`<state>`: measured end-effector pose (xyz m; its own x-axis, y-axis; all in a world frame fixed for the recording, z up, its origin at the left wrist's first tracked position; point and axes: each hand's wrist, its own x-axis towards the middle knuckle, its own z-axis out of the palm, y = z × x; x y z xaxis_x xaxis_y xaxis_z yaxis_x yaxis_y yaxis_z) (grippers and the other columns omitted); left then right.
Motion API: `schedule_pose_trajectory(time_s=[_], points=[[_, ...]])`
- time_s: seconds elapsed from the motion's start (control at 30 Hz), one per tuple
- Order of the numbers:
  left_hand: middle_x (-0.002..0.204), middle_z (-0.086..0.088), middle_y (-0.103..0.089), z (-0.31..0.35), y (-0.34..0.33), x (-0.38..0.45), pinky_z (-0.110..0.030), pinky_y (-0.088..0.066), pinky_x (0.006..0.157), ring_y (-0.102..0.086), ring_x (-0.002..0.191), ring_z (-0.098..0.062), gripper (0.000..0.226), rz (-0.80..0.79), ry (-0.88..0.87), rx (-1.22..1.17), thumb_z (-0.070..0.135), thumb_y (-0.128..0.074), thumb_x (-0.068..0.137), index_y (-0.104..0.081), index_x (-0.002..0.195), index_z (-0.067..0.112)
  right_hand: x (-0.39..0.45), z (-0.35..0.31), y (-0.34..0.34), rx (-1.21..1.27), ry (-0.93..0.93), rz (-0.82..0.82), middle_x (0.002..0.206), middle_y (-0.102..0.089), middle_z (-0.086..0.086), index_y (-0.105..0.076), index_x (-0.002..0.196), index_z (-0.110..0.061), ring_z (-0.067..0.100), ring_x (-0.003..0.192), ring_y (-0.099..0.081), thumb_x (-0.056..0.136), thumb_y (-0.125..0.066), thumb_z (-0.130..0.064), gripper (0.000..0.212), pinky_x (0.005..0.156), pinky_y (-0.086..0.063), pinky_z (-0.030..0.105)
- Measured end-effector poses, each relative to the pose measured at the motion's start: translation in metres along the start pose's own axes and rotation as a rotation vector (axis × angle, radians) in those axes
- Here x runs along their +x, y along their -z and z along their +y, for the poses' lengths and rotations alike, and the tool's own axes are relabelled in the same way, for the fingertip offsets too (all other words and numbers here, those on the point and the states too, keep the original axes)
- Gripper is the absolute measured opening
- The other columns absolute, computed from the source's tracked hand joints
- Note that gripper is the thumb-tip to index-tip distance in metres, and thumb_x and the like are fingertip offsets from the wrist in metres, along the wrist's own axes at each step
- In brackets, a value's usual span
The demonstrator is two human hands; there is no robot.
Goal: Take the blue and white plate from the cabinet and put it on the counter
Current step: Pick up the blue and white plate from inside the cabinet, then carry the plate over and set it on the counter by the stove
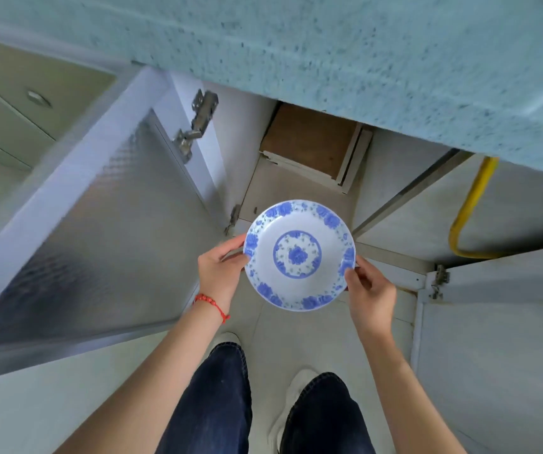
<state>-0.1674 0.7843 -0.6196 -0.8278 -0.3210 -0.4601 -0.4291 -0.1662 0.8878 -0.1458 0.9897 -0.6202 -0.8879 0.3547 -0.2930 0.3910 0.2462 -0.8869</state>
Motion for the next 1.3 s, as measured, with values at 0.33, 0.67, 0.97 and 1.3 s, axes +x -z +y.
schedule_pose_trajectory(time_s=[0.33, 0.67, 0.97, 1.3], points=[[0.090, -0.002, -0.073, 0.118, 0.031, -0.107, -0.017, -0.056, 0.060, -0.070, 0.079, -0.008, 0.038, 0.083, 0.028, -0.024, -0.011, -0.059, 0.070, -0.071, 0.095, 0.015, -0.078, -0.123, 0.051, -0.013, -0.036, -0.025, 0.060, -0.067, -0.013, -0.071, 0.092, -0.027, 0.000, 0.054, -0.056, 0.080, -0.053, -0.007, 0.029, 0.047, -0.043, 0.008], [0.091, -0.001, -0.072, 0.206, 0.070, -0.185, -0.018, -0.057, 0.060, -0.070, 0.079, -0.006, 0.032, 0.069, -0.065, 0.005, -0.006, -0.066, 0.072, -0.070, 0.098, 0.013, -0.143, -0.216, 0.079, -0.036, 0.030, -0.049, 0.069, -0.068, 0.015, -0.071, 0.090, -0.028, 0.007, 0.055, -0.049, 0.081, -0.054, -0.005, 0.030, 0.048, -0.041, 0.014], [0.074, 0.019, -0.074, 0.227, 0.096, -0.247, -0.022, -0.057, 0.059, -0.067, 0.074, -0.001, 0.031, 0.189, -0.112, 0.055, 0.002, -0.060, 0.078, -0.072, 0.085, 0.030, -0.164, -0.253, 0.088, -0.070, 0.176, -0.280, 0.062, -0.054, 0.025, -0.061, 0.080, -0.002, 0.017, 0.050, -0.035, 0.081, -0.053, -0.009, 0.010, 0.048, -0.034, 0.022], [0.096, -0.006, -0.069, 0.213, 0.162, -0.328, -0.018, -0.057, 0.057, -0.067, 0.085, -0.018, 0.027, 0.566, -0.140, -0.277, -0.003, -0.063, 0.077, -0.070, 0.089, 0.020, -0.218, -0.290, 0.040, -0.118, 0.394, -0.636, 0.051, -0.062, -0.015, -0.067, 0.074, -0.021, 0.002, 0.051, -0.056, 0.082, -0.053, 0.000, 0.027, 0.046, -0.041, 0.007]])
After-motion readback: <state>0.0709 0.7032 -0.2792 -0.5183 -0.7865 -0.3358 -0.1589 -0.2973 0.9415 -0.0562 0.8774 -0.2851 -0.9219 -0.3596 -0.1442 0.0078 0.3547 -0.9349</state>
